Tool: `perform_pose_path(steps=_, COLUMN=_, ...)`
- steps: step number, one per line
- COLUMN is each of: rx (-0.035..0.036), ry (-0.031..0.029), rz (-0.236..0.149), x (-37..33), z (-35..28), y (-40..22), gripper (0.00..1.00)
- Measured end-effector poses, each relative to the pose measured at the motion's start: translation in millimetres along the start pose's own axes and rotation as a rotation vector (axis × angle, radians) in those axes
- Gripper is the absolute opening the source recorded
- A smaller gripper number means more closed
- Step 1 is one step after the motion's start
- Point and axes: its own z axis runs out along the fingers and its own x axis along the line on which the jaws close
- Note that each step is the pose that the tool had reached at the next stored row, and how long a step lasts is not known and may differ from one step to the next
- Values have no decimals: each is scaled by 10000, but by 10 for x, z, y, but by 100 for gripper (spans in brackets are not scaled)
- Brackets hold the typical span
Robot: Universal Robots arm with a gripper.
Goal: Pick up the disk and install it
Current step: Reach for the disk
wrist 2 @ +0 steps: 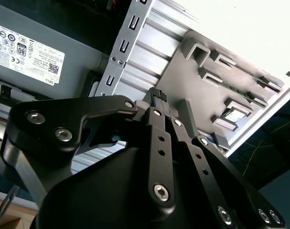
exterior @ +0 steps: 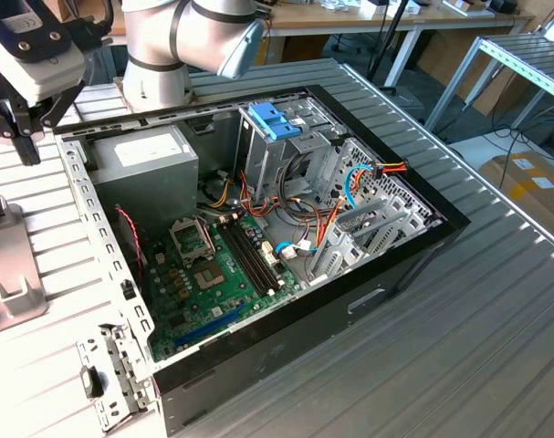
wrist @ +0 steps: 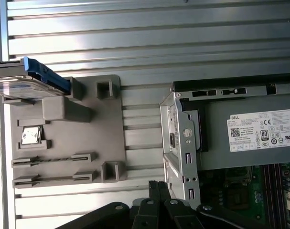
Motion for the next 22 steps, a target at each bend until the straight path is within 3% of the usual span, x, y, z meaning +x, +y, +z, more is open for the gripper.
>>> perform_pose_path(steps=22, rx=0, ry=0, rz=0, x=272, z=-6, y=-21, gripper=11)
